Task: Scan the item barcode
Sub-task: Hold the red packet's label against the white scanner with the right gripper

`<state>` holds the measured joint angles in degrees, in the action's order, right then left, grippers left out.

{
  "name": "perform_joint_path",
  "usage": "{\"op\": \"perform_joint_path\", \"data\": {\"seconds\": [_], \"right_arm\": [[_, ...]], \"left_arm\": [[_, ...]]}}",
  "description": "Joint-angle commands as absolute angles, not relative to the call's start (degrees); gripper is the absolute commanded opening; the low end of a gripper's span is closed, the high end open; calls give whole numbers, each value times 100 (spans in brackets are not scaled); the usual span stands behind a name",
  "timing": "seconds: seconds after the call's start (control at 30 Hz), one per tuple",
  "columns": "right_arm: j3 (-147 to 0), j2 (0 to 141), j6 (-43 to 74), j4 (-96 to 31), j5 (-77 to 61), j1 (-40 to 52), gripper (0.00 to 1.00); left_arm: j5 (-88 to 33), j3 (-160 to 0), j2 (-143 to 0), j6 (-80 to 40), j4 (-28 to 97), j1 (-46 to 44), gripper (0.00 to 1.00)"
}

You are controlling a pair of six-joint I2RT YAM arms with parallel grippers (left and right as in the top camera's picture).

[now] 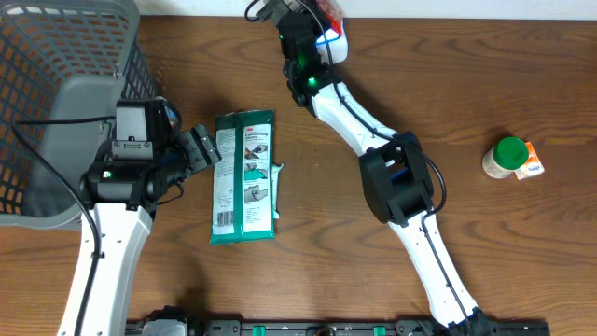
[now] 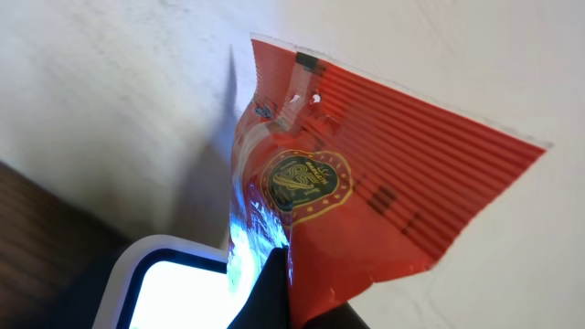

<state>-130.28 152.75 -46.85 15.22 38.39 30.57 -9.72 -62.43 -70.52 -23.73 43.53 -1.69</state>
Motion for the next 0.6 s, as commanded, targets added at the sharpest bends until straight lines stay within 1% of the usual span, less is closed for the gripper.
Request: {"op": "perform_joint_path", "data": {"seconds": [0.0, 0.37, 0.57], "right_arm": [[-13157, 15262, -3951, 1468, 4064, 3009, 1], [-13157, 15264, -3076, 1341, 4110, 3009, 1], [-13157, 15257, -2617, 1520, 4676, 2987, 1]], "left_arm": [[-937, -6287, -7074, -2318, 4368, -152, 87], [-937, -6287, -7074, -2318, 4368, -152, 87], [-937, -6287, -7074, -2318, 4368, -152, 87]]}}
